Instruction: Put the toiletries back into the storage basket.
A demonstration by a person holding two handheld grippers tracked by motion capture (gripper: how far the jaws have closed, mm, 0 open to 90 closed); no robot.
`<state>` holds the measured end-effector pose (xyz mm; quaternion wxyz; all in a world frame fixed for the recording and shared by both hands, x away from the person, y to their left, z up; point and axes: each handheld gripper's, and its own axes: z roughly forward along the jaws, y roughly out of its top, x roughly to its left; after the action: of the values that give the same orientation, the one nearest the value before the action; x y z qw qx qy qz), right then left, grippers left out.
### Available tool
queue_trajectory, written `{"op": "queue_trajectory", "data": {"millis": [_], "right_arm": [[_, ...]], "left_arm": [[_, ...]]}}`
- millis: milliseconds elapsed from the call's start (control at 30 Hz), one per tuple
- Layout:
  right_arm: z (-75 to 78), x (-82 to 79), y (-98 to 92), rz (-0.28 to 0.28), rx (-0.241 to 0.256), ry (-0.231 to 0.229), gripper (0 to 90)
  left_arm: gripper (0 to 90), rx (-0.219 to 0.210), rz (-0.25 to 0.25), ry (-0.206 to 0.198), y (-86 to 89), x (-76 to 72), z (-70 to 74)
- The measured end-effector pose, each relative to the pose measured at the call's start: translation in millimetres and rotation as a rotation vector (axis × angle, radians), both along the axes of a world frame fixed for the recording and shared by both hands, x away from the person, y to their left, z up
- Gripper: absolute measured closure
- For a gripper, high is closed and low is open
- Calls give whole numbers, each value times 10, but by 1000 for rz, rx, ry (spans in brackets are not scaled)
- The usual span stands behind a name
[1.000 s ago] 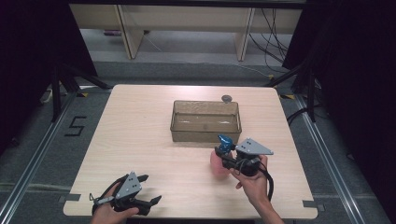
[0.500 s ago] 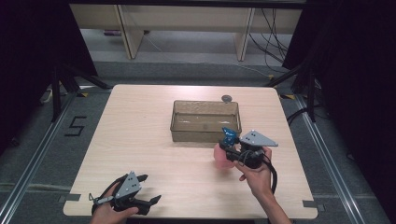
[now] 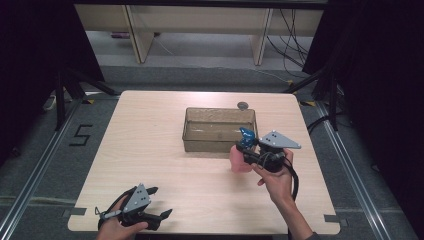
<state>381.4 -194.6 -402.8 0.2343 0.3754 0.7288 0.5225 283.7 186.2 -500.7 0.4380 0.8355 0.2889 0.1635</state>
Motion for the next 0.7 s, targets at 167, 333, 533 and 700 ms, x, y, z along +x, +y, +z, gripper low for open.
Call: {"op": "queue_trajectory", "data": {"millis": [167, 333, 533, 700], "right_arm": [[87, 25, -4, 1, -14, -19, 535], [137, 68, -12, 2, -4, -40, 536], [207, 90, -7, -17, 2, -33, 536], [244, 150, -23, -17, 11, -18, 536]], "left_arm": [[151, -1, 0, 1, 0, 2, -1], [152, 23, -5, -1, 16, 10, 10], [151, 2, -7, 6, 4, 10, 4], [152, -18, 3, 2, -3, 6, 0]]}}
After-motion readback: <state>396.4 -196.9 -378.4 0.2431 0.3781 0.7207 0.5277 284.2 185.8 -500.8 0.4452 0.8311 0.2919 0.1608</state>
